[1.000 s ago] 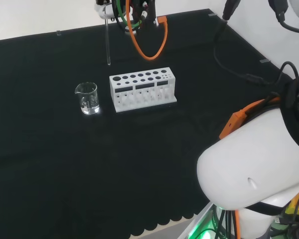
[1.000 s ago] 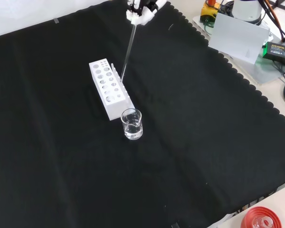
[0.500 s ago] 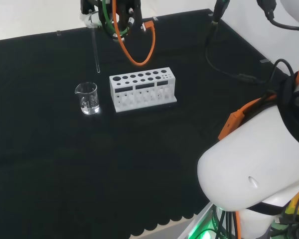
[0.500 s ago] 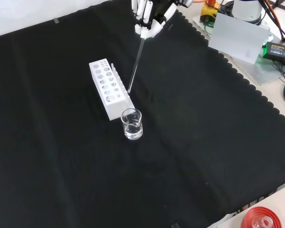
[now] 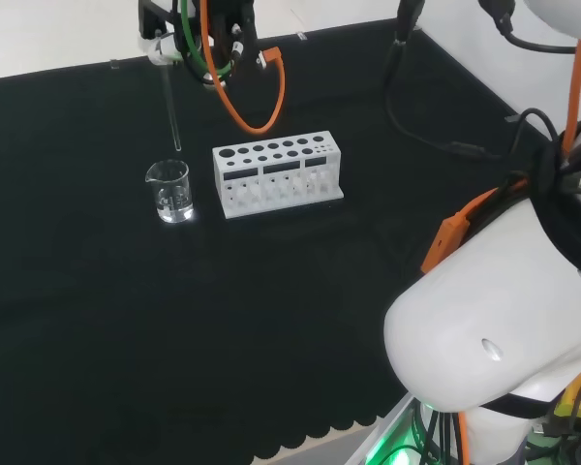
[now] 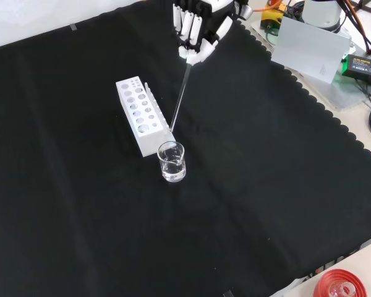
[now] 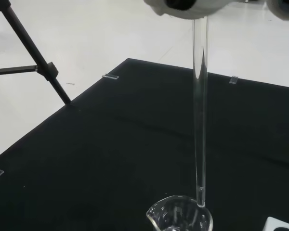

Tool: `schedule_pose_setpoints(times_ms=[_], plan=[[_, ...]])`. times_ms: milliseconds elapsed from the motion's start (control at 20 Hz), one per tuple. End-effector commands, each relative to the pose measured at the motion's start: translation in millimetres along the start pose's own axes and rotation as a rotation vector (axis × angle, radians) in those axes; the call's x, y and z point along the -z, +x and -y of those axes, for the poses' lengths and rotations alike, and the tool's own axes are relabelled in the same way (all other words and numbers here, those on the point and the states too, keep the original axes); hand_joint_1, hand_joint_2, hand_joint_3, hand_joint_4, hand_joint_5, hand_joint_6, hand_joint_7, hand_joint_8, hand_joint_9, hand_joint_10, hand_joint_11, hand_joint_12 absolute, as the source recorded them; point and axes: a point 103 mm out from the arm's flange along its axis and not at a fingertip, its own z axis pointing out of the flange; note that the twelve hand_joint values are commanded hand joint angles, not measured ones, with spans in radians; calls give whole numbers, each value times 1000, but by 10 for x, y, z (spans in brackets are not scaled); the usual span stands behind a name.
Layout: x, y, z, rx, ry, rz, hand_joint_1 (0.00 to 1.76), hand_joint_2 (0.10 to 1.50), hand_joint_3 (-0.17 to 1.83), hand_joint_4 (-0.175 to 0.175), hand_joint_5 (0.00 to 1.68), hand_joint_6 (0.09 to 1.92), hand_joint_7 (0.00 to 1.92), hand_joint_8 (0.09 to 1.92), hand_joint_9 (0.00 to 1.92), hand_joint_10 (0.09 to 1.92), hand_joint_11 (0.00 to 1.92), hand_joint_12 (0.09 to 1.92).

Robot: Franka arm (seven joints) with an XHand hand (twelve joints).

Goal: Stir in the beaker to the left of the white test tube rack with the glass rod.

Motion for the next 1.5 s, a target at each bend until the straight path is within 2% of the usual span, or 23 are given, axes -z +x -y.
schedule_pose_setpoints(times_ms=[50,300,750,1500], plan=[[-67,44,-85,12,0,-5,1334,1039,-175,-175,1421,87,1461,429,1815,203,1638,460],[-126,37,-141,13,11,-7,1334,1039,-175,-175,1421,87,1460,430,1816,201,1638,461],[-391,-20,-246,16,30,-9,1334,1040,-175,-175,1420,87,1460,431,1818,196,1638,465],[-834,-29,-224,51,53,-4,1333,1040,-175,-175,1420,87,1458,435,1822,191,1638,471]])
